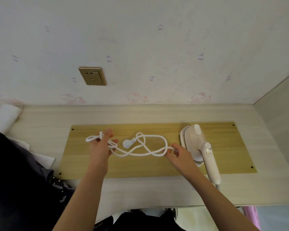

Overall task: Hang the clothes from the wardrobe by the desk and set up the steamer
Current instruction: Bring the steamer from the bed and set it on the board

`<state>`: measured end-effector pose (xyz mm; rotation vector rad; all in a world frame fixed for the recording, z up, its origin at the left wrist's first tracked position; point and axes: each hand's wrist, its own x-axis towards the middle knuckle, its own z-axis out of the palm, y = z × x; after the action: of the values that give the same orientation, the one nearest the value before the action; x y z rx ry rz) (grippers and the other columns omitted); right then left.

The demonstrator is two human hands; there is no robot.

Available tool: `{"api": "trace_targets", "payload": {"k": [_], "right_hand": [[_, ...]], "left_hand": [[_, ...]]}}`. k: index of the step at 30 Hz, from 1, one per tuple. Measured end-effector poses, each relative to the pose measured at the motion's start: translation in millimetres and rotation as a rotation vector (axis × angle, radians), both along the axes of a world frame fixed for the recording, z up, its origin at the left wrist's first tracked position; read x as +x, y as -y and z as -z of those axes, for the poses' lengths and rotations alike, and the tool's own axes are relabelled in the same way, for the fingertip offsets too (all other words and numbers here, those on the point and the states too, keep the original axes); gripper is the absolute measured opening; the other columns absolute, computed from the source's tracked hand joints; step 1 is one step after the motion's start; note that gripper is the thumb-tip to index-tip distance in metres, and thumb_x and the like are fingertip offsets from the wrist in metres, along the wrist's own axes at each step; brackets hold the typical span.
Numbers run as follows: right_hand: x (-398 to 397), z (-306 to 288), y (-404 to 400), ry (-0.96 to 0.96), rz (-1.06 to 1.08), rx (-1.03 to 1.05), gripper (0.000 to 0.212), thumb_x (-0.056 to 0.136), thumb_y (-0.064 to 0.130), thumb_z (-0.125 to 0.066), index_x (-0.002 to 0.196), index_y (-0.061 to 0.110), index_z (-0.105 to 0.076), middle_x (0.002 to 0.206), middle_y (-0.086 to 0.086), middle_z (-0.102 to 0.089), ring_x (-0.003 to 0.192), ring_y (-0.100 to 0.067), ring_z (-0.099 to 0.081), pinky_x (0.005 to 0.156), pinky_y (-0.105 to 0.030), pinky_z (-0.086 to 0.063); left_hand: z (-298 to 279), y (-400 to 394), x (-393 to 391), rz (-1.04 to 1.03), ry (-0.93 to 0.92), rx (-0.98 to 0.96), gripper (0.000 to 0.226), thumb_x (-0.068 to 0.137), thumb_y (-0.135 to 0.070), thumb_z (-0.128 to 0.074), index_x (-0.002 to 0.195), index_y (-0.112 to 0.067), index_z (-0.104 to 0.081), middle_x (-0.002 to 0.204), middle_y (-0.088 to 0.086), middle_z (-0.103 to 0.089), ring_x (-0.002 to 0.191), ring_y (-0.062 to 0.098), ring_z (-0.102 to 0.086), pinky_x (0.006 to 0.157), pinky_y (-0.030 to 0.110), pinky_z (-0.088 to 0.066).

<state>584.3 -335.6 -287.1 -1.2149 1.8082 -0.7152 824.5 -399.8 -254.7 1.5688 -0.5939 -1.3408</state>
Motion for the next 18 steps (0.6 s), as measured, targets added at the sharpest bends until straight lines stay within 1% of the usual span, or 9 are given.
{"api": "trace_targets", "payload": {"k": [3,5,6,8,10,12,15,17,18], "right_hand": [[1.6,-2.4,2.2,-0.003,-0.049,0.031,0.037,0.082,0.047,-0.064,0.072,0.014,-0.05,0.065,0.004,-0.041,0.06,-0.012,-0.035,0.058,-0.026,-0.032],[0.4,-2.5,5.7,-0.009,-0.091,0.048,0.036,0.075,0.055,-0.063,0.077,0.018,-0.062,0.074,-0.001,-0.056,0.068,-0.018,-0.049,0.063,-0.032,-0.041],[-0.4,-2.2,7.1,-0.004,-0.108,0.051,0.029,0.075,0.053,-0.062,0.081,0.025,-0.067,0.082,-0.001,-0.061,0.076,-0.018,-0.055,0.068,-0.032,-0.044],[-2.0,-4.9,9.3,0.031,-0.114,0.041,0.006,0.085,0.038,-0.063,0.085,0.036,-0.068,0.095,0.005,-0.063,0.089,-0.007,-0.057,0.075,-0.023,-0.043],[-2.6,-13.2,10.5,0.112,-0.072,0.033,0.011,0.09,0.029,-0.06,0.092,0.035,-0.069,0.105,0.009,-0.064,0.101,-0.002,-0.057,0.082,-0.021,-0.042],[-1.2,-22.7,14.4,0.244,-0.028,0.03,0.016,0.092,0.025,-0.057,0.097,0.031,-0.071,0.106,0.012,-0.068,0.104,-0.001,-0.059,0.088,-0.024,-0.044],[3.2,-35.7,22.3,0.498,0.018,0.077,0.017,0.09,0.023,-0.059,0.092,0.024,-0.076,0.104,0.003,-0.072,0.107,-0.011,-0.063,0.098,-0.035,-0.046],[7.9,-40.9,27.2,0.532,0.019,0.064,0.012,0.088,0.026,-0.064,0.09,0.02,-0.075,0.101,-0.006,-0.072,0.104,-0.019,-0.065,0.1,-0.041,-0.047],[10.5,-43.0,29.7,0.495,-0.003,0.042,0.011,0.088,0.024,-0.066,0.092,0.018,-0.073,0.099,-0.006,-0.073,0.1,-0.018,-0.067,0.098,-0.041,-0.049]], "left_hand": [[3.8,0.2,0.5,0.057,0.011,0.057,0.043,0.083,-0.04,-0.07,0.114,-0.016,-0.051,0.089,0.006,-0.063,0.072,0.022,-0.064,0.079,0.044,-0.054],[3.7,-1.7,-1.8,0.1,-0.022,0.062,0.058,0.076,-0.045,-0.073,0.12,-0.015,-0.048,0.082,0.004,-0.06,0.067,0.021,-0.061,0.077,0.044,-0.052],[3.9,-2.7,-2.9,0.127,-0.046,0.057,0.064,0.072,-0.047,-0.073,0.122,-0.015,-0.047,0.079,0.004,-0.059,0.065,0.021,-0.06,0.074,0.043,-0.052],[4.9,-4.5,-4.8,0.185,-0.101,0.042,0.071,0.067,-0.047,-0.074,0.125,-0.017,-0.045,0.079,0.004,-0.061,0.068,0.022,-0.061,0.075,0.043,-0.053],[7.1,-6.4,-6.7,0.228,-0.15,0.04,0.065,0.074,-0.035,-0.074,0.129,-0.024,-0.043,0.086,0.006,-0.063,0.075,0.023,-0.063,0.079,0.045,-0.055],[8.9,-7.6,-8.2,0.258,-0.166,0.033,0.057,0.084,-0.016,-0.071,0.132,-0.026,-0.042,0.083,0.007,-0.062,0.074,0.021,-0.065,0.081,0.044,-0.056],[9.4,-8.9,-9.4,0.28,-0.18,0.006,0.058,0.086,0.0,-0.066,0.134,-0.023,-0.042,0.087,0.012,-0.063,0.076,0.021,-0.069,0.078,0.042,-0.057],[9.2,-10.5,-9.8,0.271,-0.206,-0.008,0.062,0.085,0.003,-0.065,0.135,-0.024,-0.042,0.1,0.015,-0.062,0.082,0.023,-0.07,0.073,0.038,-0.058],[10.3,-11.0,-9.5,0.258,-0.203,-0.012,0.062,0.084,0.004,-0.066,0.135,-0.024,-0.042,0.107,0.015,-0.062,0.086,0.022,-0.071,0.072,0.036,-0.059]]}}
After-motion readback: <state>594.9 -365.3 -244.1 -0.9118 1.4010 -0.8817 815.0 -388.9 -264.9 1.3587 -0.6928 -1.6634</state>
